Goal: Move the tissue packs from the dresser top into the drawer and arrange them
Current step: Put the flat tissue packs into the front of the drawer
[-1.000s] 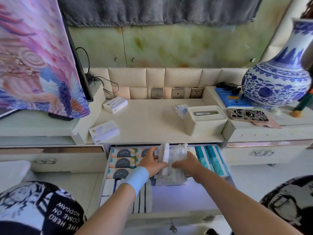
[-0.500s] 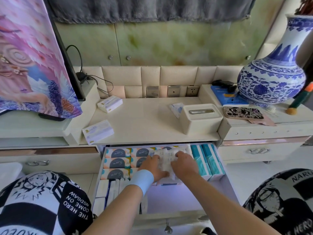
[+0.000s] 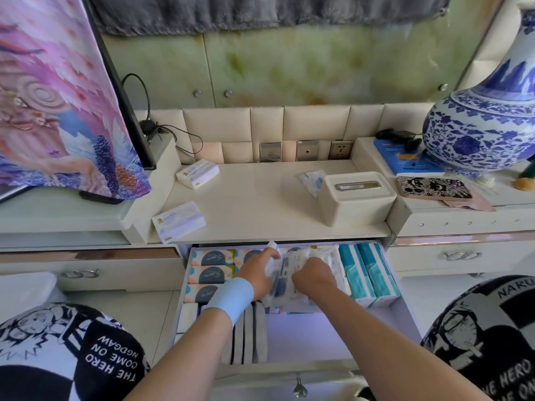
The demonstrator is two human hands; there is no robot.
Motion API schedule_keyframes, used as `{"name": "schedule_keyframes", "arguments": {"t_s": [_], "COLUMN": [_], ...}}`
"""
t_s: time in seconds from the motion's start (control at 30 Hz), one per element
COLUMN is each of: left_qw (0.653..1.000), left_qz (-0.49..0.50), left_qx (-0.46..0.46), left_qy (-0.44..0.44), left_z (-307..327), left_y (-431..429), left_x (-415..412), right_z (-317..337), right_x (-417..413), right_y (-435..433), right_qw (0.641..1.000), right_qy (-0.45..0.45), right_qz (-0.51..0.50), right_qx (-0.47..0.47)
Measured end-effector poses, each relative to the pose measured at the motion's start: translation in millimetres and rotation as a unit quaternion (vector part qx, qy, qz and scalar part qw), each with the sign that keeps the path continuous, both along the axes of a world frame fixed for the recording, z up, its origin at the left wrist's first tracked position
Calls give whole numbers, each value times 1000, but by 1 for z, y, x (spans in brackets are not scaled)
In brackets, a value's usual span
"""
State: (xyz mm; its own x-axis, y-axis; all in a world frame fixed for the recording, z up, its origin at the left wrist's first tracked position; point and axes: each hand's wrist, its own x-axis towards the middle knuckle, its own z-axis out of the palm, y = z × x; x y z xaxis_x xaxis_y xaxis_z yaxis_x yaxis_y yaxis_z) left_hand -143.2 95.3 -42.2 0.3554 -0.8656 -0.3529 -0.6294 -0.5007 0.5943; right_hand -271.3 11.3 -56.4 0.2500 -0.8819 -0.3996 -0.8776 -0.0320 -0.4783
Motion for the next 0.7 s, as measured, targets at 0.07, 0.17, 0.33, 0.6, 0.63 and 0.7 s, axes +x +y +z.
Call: {"name": "schedule_keyframes", "arguments": {"t_s": [0.07, 0.17, 0.33, 0.6, 0.63, 0.7], "left_qw": [1000, 997, 985, 987, 985, 979], "left_qz": [10, 38, 4, -74, -87, -122], "left_qx": [4, -3, 39, 119, 133, 157], "left_qy": [10, 70, 169, 81, 67, 39], "left_z": [3, 7, 1, -14, -12, -10], "left_y": [7, 17, 41, 49, 51, 53], "left_x": [5, 8, 0, -25, -27, -32], "right_z": [2, 11, 32, 43, 47, 55], "right_x": [0, -3, -20, -42, -42, -40], "right_y": [0, 1, 4, 23, 24, 25], "right_qw": [1000, 998, 997, 988, 987, 988], "right_qy": [-22, -62, -33, 27, 28, 24], "right_qz": [4, 9, 64, 151, 155, 155], "right_qx": [2, 7, 11, -8, -13, -15]}}
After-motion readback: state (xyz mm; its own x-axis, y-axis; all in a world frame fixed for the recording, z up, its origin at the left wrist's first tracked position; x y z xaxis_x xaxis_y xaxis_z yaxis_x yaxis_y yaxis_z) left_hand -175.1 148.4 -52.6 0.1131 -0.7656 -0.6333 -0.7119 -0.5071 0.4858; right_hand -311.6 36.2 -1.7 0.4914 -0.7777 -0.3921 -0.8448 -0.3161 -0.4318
